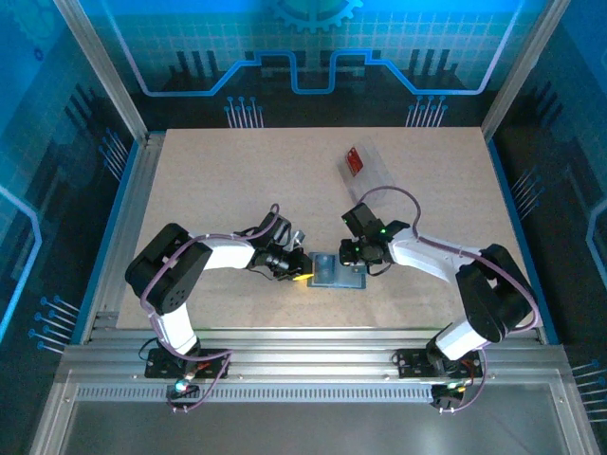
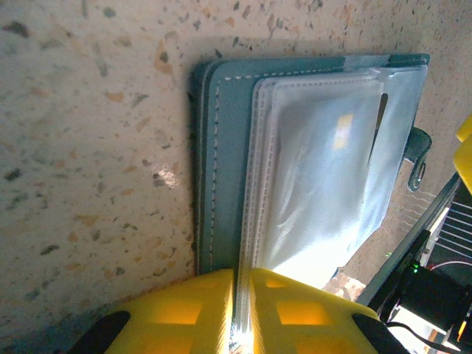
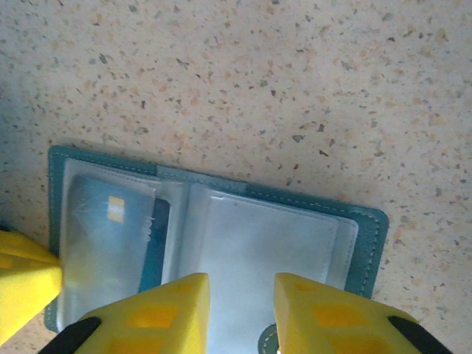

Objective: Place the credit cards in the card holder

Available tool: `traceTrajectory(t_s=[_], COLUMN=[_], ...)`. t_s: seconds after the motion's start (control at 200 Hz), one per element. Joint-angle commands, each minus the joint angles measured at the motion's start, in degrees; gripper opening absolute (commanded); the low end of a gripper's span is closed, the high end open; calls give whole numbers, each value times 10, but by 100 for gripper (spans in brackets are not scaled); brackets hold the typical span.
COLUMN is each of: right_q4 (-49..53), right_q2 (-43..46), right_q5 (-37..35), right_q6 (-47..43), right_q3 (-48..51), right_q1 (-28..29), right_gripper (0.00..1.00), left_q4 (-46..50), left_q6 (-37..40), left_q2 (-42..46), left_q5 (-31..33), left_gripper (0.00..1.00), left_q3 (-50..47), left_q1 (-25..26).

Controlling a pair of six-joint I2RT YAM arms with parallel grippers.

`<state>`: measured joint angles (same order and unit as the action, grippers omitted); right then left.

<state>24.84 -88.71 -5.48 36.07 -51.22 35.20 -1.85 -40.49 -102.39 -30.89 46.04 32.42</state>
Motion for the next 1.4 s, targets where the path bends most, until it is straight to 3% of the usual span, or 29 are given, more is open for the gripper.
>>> traceTrajectory(t_s=[0.0, 0.54, 0.986, 1.206, 1.396], right_q4=[24, 16, 24, 24, 1], right_q2=[-21, -84, -71, -68, -69], right_q5=[-13, -15, -8, 5, 50], right_q6=[-16, -21, -25, -28, -28], right_q3=[-14, -15, -26, -35, -35], right_q1=[0, 6, 12, 13, 13], right_gripper=[32, 35, 8, 0, 0], left_q4=[31, 31, 30, 30, 28], left_q6=[7, 9, 7, 7, 6], left_q2=[-5, -9, -10, -11, -12], left_q5=[20, 21, 19, 19, 18], left_gripper=[16, 16, 17, 17, 17], left_q3=[1, 3, 4, 4, 4], left_q1=[4, 4, 4, 4, 4])
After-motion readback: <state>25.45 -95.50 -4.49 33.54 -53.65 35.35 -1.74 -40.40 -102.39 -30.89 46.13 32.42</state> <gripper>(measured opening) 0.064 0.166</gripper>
